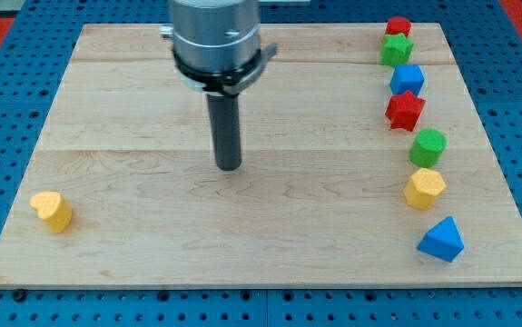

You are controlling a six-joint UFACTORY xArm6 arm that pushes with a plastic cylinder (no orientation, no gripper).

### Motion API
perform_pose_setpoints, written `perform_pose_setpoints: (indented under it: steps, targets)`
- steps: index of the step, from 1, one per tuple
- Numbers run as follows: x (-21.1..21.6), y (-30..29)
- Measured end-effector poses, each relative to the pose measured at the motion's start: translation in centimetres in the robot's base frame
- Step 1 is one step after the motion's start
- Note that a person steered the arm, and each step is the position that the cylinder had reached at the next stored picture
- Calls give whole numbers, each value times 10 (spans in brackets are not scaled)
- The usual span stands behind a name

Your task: Move the yellow heart to the left side of the blue cube

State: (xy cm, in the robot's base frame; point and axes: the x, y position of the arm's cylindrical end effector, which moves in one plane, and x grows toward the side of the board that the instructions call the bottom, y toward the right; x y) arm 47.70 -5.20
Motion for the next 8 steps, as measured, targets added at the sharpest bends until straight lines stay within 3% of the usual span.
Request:
perform_pose_setpoints:
  steps: [3, 4, 6, 7, 8]
  targets:
    - [120, -81]
    - [87, -128]
    - [107, -177]
    - [103, -229]
    - [86, -204]
